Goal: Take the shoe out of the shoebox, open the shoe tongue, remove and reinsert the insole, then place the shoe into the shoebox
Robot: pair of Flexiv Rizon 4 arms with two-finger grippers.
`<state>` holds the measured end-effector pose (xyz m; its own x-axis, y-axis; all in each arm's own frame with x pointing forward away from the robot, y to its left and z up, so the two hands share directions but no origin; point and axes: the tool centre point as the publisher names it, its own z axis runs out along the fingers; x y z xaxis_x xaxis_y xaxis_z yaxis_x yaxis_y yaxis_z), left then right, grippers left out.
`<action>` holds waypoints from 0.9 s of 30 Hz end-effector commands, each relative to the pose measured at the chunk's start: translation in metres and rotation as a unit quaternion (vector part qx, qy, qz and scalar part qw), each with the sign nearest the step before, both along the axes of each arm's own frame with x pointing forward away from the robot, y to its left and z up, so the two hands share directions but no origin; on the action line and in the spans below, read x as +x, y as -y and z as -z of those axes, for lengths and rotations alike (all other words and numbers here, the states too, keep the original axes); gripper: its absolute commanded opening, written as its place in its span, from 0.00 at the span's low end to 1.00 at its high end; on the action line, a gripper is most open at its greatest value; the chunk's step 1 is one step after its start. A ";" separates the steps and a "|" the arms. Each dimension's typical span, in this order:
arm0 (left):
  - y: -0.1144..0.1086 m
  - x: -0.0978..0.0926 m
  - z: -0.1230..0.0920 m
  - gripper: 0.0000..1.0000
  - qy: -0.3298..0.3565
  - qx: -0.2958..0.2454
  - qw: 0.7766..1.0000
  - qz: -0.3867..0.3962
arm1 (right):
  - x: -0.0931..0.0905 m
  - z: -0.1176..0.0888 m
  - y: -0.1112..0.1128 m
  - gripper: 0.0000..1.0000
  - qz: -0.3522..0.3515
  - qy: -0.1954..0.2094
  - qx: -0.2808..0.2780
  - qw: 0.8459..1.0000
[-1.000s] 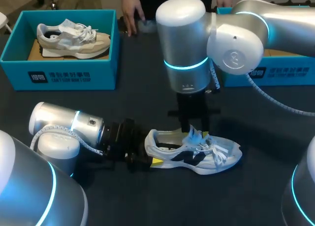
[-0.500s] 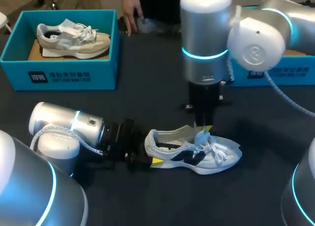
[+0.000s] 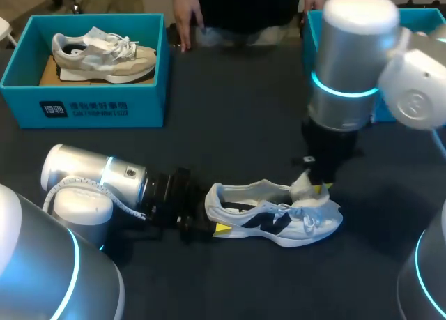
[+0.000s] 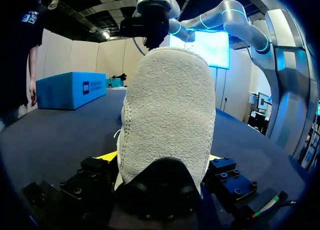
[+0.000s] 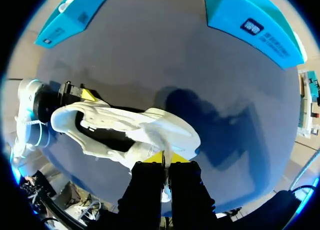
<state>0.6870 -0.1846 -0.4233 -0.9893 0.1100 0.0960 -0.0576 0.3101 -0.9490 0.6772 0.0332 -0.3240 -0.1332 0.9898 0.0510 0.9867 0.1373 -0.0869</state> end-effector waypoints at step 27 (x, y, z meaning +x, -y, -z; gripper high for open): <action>0.000 0.001 0.001 0.00 0.000 0.001 1.000 0.000 | -0.017 -0.016 0.027 1.00 -0.006 -0.007 0.183 0.983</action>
<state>0.6876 -0.1856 -0.4234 -0.9893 0.1097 0.0964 -0.0579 0.3112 -0.9486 0.6686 0.0044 -0.3306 -0.1336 0.8674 0.4794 0.9829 0.1778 -0.0478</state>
